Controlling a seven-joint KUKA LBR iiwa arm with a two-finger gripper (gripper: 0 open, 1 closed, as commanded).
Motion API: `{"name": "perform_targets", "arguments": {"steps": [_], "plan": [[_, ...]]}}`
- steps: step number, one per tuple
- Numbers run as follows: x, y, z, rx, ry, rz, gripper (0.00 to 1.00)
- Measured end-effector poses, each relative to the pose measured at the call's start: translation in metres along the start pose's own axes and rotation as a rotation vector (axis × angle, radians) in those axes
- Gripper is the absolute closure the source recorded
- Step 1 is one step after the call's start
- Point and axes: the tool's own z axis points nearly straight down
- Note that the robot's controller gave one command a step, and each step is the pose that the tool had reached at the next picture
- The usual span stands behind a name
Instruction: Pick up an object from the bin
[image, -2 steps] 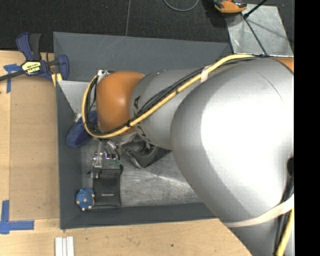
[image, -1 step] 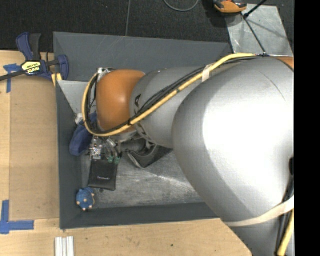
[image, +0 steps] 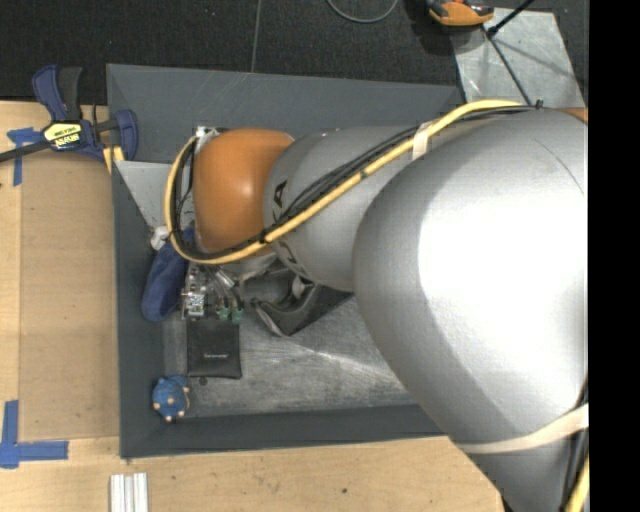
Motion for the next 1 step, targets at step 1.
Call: {"name": "perform_targets", "arguments": {"steps": [1], "plan": [[-0.0025, 0.0007, -0.0529, -0.002, -0.003, -0.004, 1.00]]}}
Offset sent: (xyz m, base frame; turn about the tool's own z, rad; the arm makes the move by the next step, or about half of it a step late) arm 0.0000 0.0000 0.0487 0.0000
